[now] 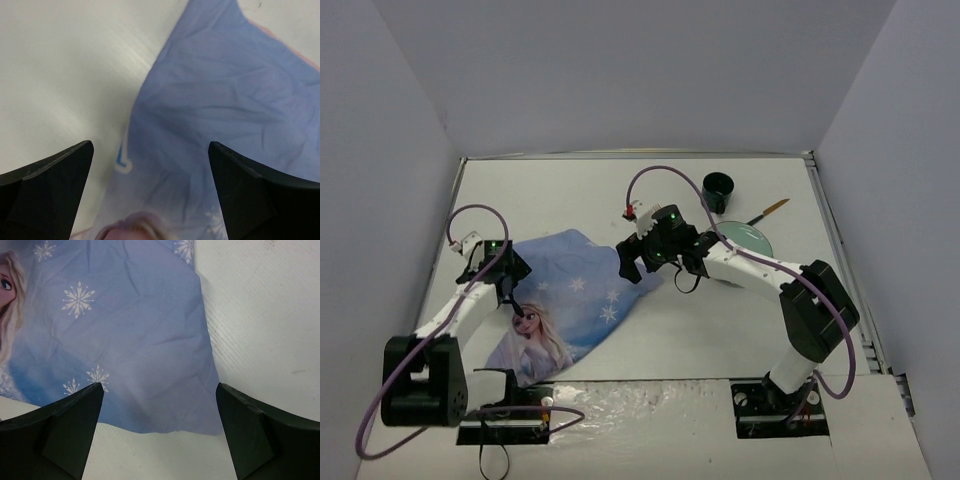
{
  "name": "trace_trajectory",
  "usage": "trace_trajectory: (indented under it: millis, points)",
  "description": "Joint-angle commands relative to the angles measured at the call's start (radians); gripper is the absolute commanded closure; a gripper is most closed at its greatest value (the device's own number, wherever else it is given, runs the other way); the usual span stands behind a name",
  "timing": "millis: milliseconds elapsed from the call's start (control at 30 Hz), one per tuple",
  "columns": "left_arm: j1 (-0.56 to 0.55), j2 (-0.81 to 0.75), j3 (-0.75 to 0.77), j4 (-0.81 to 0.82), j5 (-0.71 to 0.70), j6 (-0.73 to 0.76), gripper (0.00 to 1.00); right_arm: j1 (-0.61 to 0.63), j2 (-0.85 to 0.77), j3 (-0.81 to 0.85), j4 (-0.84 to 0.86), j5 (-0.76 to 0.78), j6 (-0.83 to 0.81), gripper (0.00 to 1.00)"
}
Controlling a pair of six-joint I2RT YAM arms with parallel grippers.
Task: Set the dinner table for one person
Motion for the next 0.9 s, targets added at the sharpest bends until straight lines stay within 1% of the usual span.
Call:
trace_trajectory:
  millis: [0,33,133,267,300,400,533,633,667,700,867]
  points:
    - [0.050,0.171,0.147,0.255,0.081,0.108,0.03,-0.008,-0.031,0.052,0.059,-0.048,-0.013,0.08]
    - [0.075,0.230,0.188,0.263,0.109,0.126,0.03,-0.009,-0.036,0.052,0.060,-0.051,-0.014,0.08]
    - [0.106,0.381,0.288,0.270,0.167,0.166,0.04,-0.010,-0.061,0.042,0.065,-0.054,-0.011,0.08]
    - [0.148,0.505,0.379,0.251,0.279,0.185,0.09,-0.012,-0.102,0.017,0.067,-0.048,-0.006,0.08]
    - [0.149,0.538,0.396,0.238,0.302,0.193,0.15,-0.011,-0.121,0.011,0.068,-0.040,-0.007,0.08]
    - [0.144,0.580,0.442,0.191,0.337,0.212,0.28,-0.016,-0.150,-0.011,0.067,-0.028,-0.008,0.07]
    - [0.131,0.614,0.465,0.182,0.410,0.227,0.66,-0.028,-0.185,-0.031,0.067,-0.015,-0.005,0.07]
    - [0.095,0.592,0.488,0.171,0.448,0.269,0.95,-0.035,-0.191,-0.029,0.067,-0.006,-0.001,0.07]
    - [0.083,0.575,0.500,0.165,0.458,0.276,0.99,-0.036,-0.192,-0.027,0.065,-0.005,0.002,0.07]
    - [0.054,0.559,0.514,0.156,0.469,0.290,1.00,-0.038,-0.192,-0.025,0.065,-0.004,0.005,0.07]
    - [-0.150,0.498,0.596,0.106,0.513,0.349,1.00,-0.046,-0.207,-0.020,0.067,0.025,0.030,0.07]
